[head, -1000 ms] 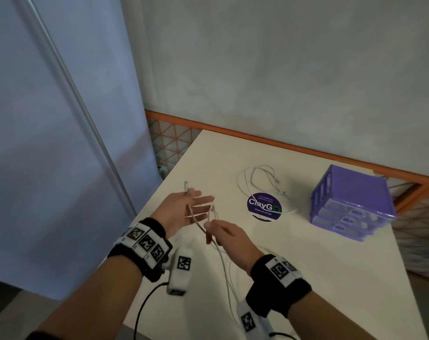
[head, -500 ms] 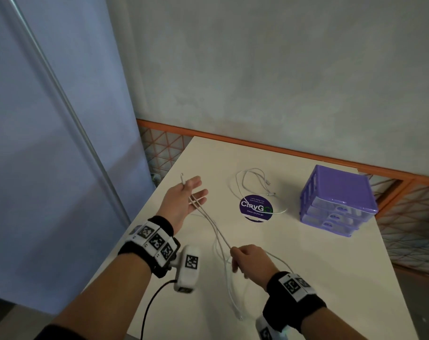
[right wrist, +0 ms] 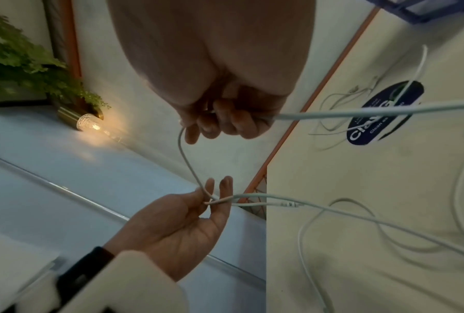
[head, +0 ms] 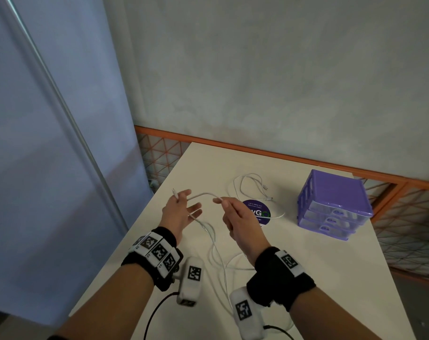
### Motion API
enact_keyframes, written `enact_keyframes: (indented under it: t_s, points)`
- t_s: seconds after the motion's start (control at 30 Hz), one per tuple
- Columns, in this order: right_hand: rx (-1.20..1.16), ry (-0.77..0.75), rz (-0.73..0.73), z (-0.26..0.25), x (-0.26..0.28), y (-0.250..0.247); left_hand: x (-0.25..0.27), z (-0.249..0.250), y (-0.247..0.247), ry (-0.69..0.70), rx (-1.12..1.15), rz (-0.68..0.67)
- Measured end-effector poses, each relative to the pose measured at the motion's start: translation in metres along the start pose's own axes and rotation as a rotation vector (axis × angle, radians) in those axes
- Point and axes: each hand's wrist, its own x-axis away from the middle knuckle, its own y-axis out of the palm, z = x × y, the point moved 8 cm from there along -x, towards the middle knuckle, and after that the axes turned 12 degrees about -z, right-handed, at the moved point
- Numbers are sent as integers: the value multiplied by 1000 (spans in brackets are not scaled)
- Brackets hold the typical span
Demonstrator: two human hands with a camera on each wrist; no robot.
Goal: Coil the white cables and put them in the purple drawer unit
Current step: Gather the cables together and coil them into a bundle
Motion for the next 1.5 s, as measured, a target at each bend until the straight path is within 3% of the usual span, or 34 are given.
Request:
enact_keyframes:
  t_s: [0.13,0.23,0.4,0.57,0.7,1.0,1.23,1.5]
  points:
    - [43,-56,-10,0,2,-1,-3,-13,-6,-102,158,33]
    - [6,-26,-92,11,7,-1,-6,-12,-7,-101,328,21]
    - [216,203,-67,56,19,-23,-14,1,-17,-18,461,50]
    - [329,389,-36,86,18,-33,-7,-2,-2,-29,429,-12]
    - [399,470,-94,92,13,-31,-7,-2,2,7,368,-5]
    - [-207,200,-191,24,-7,13,-12,7,9,76,248,-47]
    - [222,117,-171,1,-22,15,-10,11,28,97,176,-143]
    - [288,67,-145,17,-20,9,-13,15,29,25,362,-242]
